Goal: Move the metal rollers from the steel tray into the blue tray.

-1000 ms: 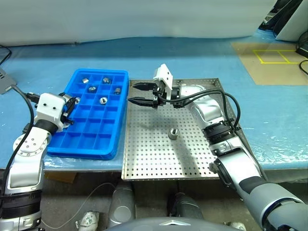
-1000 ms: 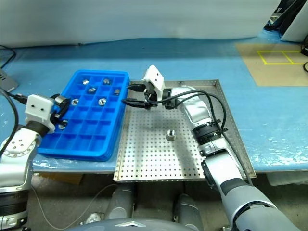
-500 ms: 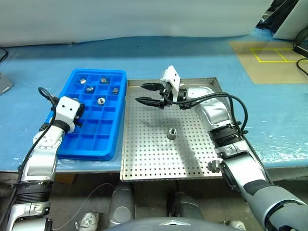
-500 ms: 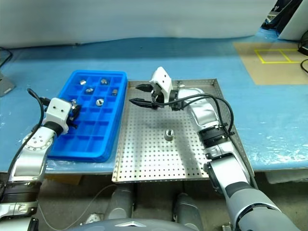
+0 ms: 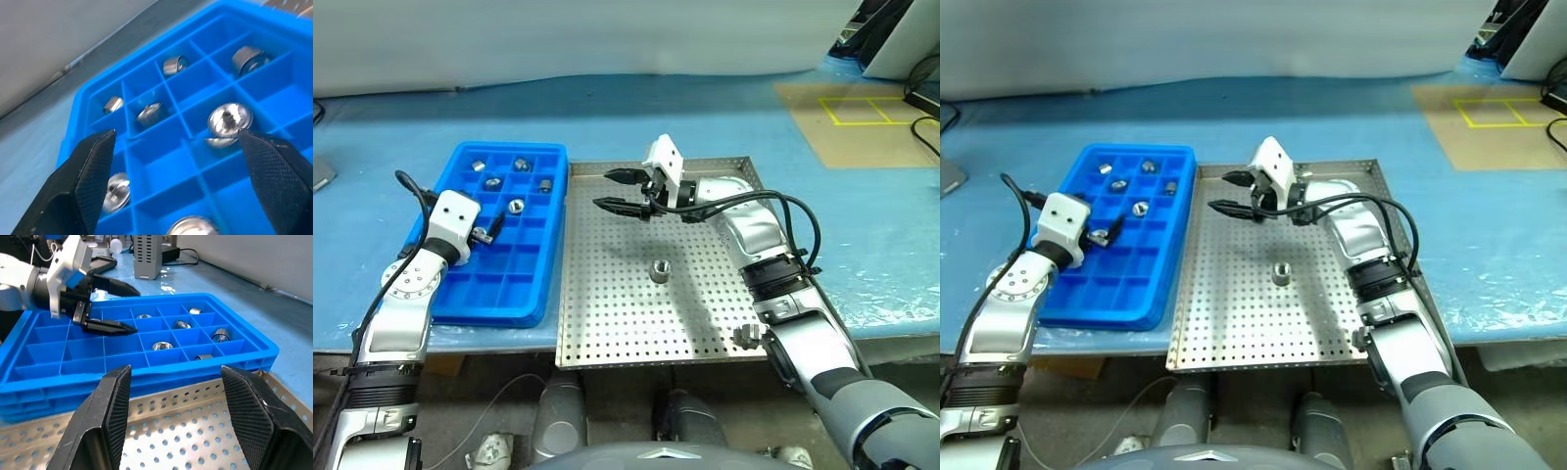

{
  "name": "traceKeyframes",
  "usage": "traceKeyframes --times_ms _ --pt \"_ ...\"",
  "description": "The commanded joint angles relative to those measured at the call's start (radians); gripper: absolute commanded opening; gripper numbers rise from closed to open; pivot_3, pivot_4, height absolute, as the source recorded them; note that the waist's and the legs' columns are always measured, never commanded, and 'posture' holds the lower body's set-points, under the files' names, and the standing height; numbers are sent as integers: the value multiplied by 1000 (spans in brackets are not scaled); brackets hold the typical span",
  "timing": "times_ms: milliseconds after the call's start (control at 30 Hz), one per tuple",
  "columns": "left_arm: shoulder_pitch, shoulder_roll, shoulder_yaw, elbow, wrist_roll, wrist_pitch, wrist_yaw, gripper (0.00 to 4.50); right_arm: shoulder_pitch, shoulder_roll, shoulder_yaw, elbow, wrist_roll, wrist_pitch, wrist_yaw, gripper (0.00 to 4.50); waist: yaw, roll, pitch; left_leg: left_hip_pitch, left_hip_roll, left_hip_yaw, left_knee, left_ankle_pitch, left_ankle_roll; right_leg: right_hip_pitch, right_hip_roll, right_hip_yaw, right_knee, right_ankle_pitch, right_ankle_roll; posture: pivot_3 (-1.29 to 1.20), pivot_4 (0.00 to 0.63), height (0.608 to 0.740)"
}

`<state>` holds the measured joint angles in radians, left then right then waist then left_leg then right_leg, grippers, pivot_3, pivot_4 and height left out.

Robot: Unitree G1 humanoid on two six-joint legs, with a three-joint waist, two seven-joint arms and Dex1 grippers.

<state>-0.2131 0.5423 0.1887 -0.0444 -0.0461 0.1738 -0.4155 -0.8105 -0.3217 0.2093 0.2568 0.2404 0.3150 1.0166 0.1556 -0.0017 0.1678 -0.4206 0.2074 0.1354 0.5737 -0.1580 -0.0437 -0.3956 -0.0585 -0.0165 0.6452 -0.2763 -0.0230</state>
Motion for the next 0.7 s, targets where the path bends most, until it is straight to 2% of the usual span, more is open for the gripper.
traceKeyframes --times_ms 33,133,233,400,700 --pt "19 -8 -18 -163 -163 -10 -150 4243 55 -107 2 -133 45 73 122 3048 2 0 0 0 0 0 0 0 0 1 0 -1 -1 0 0 156 150 740" --pt "46 7 -50 -230 -252 29 -255 4243 119 -190 24 -200 56 129 195 3048 -2 0 0 1 0 0 0 0 1 3 0 -1 -2 0 0 120 150 740" --pt "100 65 -112 -267 -275 32 -385 4243 188 -265 72 -257 29 133 251 3048 -11 0 0 4 2 0 -2 0 0 3 1 -1 -2 0 0 110 150 740" --pt "91 69 -140 -238 -279 30 -421 4243 221 -248 89 -212 -5 122 201 3048 -34 1 0 8 1 1 -4 2 -2 3 2 2 -1 0 -2 96 150 740" --pt "64 64 -152 -252 -260 52 -395 4243 226 -221 100 -110 -56 85 165 3048 -34 1 0 10 1 3 -4 3 0 6 1 4 -2 0 -3 84 150 740"
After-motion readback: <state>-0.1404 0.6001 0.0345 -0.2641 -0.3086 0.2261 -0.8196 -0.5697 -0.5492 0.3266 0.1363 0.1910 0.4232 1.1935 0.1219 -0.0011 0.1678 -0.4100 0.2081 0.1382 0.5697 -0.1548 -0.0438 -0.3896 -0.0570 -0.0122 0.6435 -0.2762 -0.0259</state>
